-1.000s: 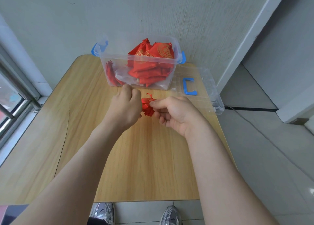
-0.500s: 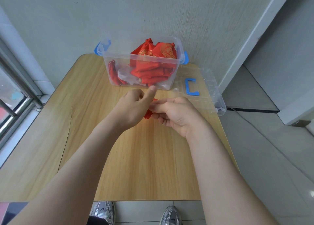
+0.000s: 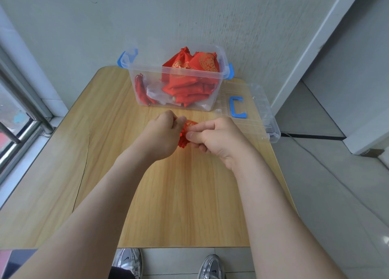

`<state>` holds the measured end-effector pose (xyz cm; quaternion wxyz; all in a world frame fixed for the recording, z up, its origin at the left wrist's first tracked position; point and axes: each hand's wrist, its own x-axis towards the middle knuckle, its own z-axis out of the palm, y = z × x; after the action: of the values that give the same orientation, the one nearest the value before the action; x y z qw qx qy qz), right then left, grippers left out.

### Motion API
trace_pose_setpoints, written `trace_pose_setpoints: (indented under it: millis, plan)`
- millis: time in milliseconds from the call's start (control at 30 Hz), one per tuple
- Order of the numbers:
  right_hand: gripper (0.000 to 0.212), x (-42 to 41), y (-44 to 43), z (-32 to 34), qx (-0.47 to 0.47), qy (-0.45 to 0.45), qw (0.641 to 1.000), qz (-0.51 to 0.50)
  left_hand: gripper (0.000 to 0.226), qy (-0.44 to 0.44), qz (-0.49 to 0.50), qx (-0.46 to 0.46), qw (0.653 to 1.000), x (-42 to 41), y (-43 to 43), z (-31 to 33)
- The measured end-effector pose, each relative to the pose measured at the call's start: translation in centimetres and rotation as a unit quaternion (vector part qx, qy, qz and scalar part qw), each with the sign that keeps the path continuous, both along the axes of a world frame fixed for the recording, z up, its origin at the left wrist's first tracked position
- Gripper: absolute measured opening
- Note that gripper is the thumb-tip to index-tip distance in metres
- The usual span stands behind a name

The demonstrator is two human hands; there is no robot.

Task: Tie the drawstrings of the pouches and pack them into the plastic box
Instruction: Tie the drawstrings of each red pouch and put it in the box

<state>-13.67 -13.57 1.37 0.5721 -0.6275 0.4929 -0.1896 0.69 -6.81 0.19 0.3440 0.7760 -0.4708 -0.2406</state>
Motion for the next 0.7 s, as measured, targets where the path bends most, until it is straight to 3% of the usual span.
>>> trace_pose_setpoints:
  millis: [167,400,500,600,700]
  plan:
    - [0.011,-0.2,0.1,-0.4,-0.086,0.083,0.992,0.033,0.032,-0.04,0.003,0.013,0.999,0.3,-0.1,-0.2]
    - [0.008,-0.8,-0.3,-1.0,-0.105,0.14,0.983,0.051,0.022,-0.061,0.049,0.016,0.997,1.5,0.1,-0.8]
    - [0.005,-0.5,-0.2,-1.0,-0.147,0.201,0.967,0.058,0.018,-0.085,0.048,0.03,0.995,1.4,0.1,-1.2]
    - [0.016,0.0,0.4,-0.7,-0.224,0.25,0.94,0.052,0.015,-0.095,0.054,0.023,0.994,1.1,0.0,-1.4]
    - [0.012,0.2,0.8,-0.5,-0.295,0.241,0.918,0.108,0.016,-0.077,0.08,0.001,0.994,0.8,-0.1,-1.1]
